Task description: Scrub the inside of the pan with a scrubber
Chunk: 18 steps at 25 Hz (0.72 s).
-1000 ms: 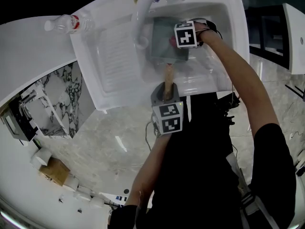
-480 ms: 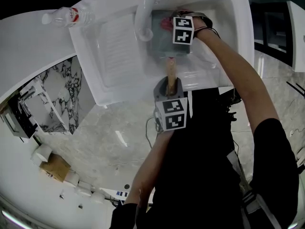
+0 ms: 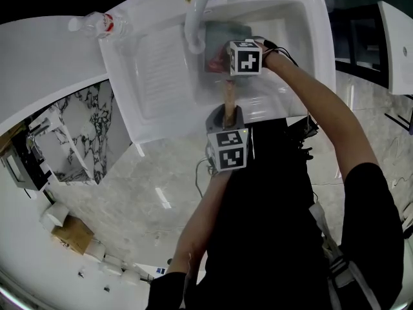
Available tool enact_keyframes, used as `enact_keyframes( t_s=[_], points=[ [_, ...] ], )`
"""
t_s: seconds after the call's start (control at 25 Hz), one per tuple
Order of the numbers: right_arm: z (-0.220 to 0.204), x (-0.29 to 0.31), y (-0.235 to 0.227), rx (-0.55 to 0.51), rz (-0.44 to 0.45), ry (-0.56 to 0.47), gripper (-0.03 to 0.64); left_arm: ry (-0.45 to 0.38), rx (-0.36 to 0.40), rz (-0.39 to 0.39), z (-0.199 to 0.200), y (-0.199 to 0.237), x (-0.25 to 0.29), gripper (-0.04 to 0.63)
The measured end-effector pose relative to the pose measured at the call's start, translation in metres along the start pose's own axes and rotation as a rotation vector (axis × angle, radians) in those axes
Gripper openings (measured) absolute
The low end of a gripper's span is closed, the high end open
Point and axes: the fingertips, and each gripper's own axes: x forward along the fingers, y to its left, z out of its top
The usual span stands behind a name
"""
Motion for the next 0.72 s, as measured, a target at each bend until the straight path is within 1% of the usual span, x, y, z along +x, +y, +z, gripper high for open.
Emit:
enact_keyframes(
  t_s=[0.12, 0.24, 0.4, 0.52, 0.72],
  points=[
    [0.009, 0.0, 0.009, 0.022, 0.016, -0.018, 0.035, 0.004, 0.002, -0.004, 0.001, -0.001, 0.0, 0.153],
    [0.019, 0.001, 0.011, 0.04, 0.004, -0.031, 0.035, 0.012, -0.008, -0.012, -0.003, -0.002, 0.001, 0.153],
    [0.015, 0.0, 0.013, 0.082, 0.006, -0.015, 0.035, 0.008, -0.007, -0.014, -0.003, -0.002, 0.001, 0.153],
    [0.004, -0.007, 0.019, 0.124, 0.039, 0.019, 0.034, 0.011, -0.019, -0.019, -0.006, -0.003, 0.001, 0.153],
    [-0.023, -0.021, 0.032, 0.176, 0.126, 0.126, 0.034, -0.002, -0.017, -0.018, -0.002, -0.002, 0.0, 0.153]
  ],
)
